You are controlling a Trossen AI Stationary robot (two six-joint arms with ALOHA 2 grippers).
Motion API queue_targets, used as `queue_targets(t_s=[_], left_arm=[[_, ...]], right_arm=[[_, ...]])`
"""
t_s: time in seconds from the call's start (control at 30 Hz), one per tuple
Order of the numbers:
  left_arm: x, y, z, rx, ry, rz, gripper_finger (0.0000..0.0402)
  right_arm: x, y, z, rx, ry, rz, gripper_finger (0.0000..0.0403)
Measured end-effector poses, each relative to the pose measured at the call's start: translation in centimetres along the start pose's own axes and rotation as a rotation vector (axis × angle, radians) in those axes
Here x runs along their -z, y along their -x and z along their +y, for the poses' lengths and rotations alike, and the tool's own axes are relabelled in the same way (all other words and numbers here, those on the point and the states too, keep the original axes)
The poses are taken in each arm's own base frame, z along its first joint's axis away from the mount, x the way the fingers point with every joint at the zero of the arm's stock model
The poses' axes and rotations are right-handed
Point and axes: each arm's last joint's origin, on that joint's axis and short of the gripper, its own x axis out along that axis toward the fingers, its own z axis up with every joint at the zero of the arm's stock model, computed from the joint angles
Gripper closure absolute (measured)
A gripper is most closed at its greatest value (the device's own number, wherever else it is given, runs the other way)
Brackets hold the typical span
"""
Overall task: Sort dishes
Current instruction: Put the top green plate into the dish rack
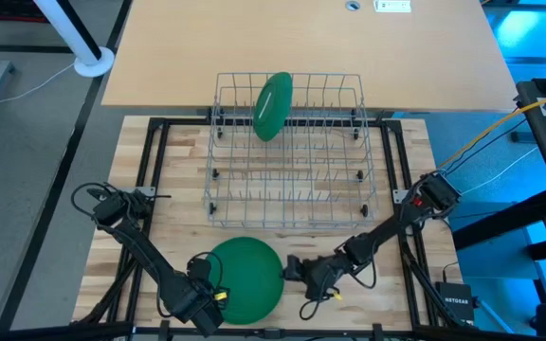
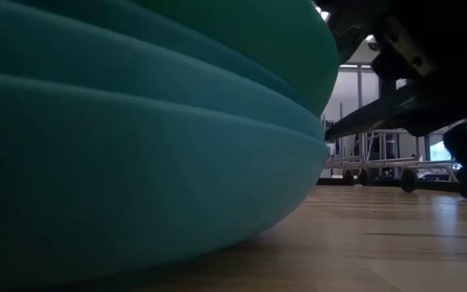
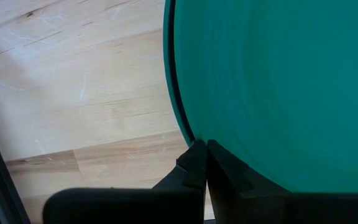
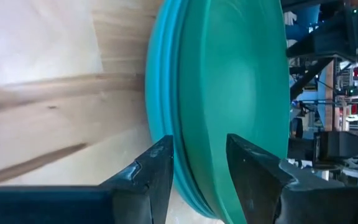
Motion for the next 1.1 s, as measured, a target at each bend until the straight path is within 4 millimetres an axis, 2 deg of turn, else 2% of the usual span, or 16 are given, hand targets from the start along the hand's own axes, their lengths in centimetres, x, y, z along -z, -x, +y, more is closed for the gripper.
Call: queue_targets(t_s=[0.4,0.5,0.8,1.1], left_arm=[[0.0,0.0,0.0,0.0,0.0,0.0,0.04],[0.0,0.0,0.0,0.0,0.0,0.0,0.04],[-0.02,0.0,0.05,-0.004,-0.001,-0.003,0.04],[-0.02,0.02,0.02,-0.001,0.0,-0.003,0.04]], right_arm=[[0.3,-0.13,-0.21,-0.006,-0.008,-0.015,0.0254],[0.29,-0.12,-0.2,-0.006,-0.008,-0.015,0.0277],[0.27,-0.11,-0.09,-0.021,0.0,-0.024,0.0387],[0.06,-0.08,-0.01,-0.044,-0.003,-0.073,0.0392]])
